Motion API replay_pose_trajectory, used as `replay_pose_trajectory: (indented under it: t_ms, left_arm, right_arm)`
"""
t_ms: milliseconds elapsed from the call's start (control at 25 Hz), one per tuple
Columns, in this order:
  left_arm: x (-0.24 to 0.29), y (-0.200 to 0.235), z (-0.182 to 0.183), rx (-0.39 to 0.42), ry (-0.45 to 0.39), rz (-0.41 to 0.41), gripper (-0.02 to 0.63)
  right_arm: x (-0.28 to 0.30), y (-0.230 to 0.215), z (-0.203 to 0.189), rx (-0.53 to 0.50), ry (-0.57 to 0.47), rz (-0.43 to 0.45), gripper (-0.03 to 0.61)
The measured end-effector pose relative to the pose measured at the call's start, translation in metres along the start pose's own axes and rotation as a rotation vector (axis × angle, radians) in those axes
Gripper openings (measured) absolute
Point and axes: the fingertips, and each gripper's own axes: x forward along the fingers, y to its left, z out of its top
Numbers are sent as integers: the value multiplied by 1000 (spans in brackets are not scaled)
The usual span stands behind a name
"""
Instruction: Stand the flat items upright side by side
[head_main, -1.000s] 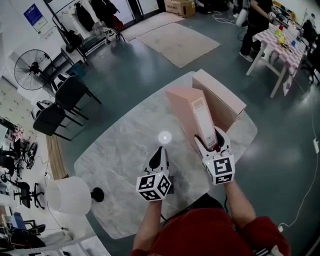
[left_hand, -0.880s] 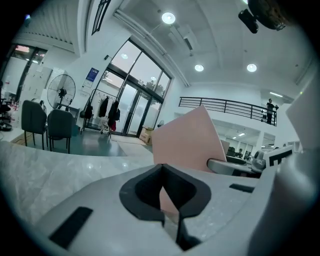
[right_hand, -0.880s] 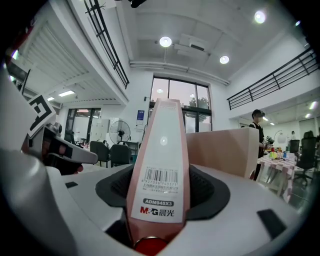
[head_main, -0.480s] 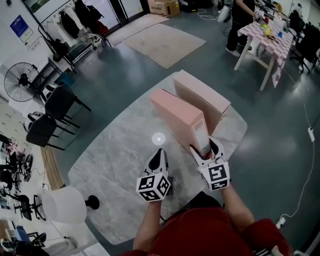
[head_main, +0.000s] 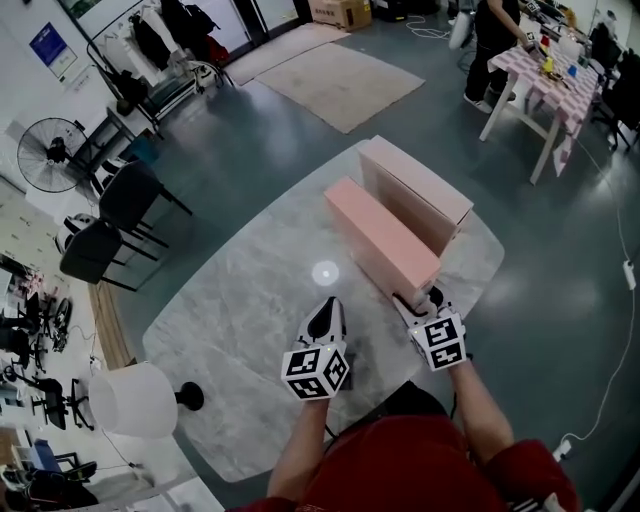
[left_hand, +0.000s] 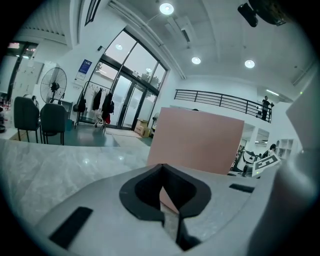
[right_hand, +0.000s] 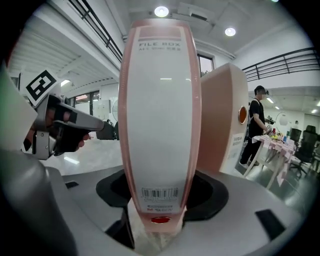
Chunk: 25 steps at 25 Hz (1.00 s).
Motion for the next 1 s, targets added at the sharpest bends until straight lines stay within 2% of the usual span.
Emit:
replay_pose_trajectory:
  t_ms: [320,1000]
  left_arm:
    - [1,13,-4,10,15,22,5]
    - [22,1,-14,24,50,27,5]
  right_arm:
    - [22,-11,-8,-3,-2,8,276]
    - [41,-44,3,-17,-30,22,275]
